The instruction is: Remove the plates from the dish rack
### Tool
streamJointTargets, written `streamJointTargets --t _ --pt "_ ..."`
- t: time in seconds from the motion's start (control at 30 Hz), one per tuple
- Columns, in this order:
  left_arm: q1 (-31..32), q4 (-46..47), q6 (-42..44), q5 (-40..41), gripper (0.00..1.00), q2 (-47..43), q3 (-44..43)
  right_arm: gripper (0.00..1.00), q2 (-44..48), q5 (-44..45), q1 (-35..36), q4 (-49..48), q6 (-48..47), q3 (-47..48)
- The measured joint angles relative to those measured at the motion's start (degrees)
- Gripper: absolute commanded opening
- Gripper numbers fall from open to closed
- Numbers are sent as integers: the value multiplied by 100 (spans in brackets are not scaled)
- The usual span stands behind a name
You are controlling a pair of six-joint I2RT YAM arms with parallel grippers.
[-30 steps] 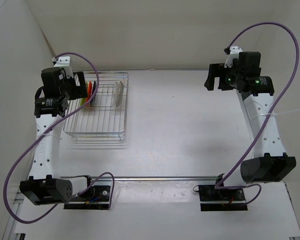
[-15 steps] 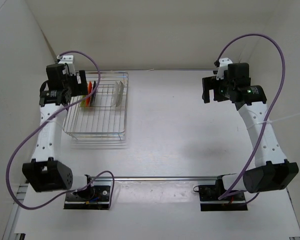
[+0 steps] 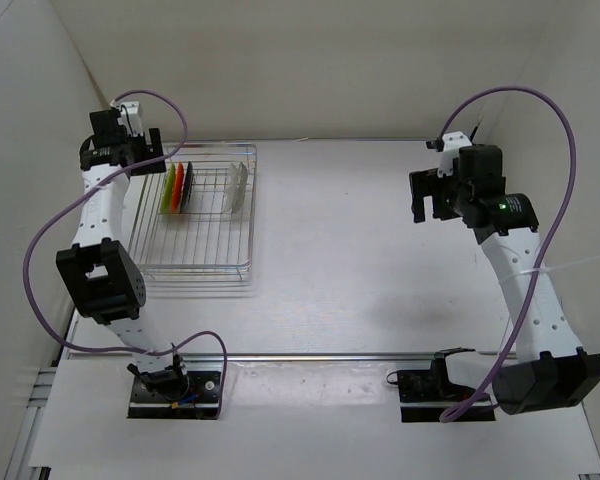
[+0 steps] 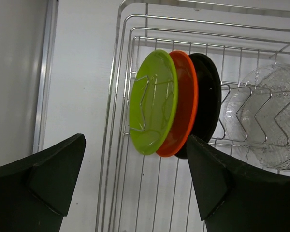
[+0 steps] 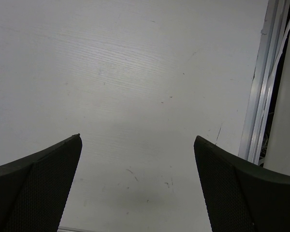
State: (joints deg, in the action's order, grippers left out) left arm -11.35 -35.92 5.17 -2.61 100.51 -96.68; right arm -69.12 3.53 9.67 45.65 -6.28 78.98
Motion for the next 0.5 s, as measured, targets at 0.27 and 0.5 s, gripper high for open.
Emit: streamJointTargets --t 0.27,0.5 --pt "-9 -153 -13 -496 95 623 -407 100 11 136 7 -42 -31 -208" --pt "-9 -308 -31 -623 90 1034 -616 100 129 234 11 -44 -37 -208"
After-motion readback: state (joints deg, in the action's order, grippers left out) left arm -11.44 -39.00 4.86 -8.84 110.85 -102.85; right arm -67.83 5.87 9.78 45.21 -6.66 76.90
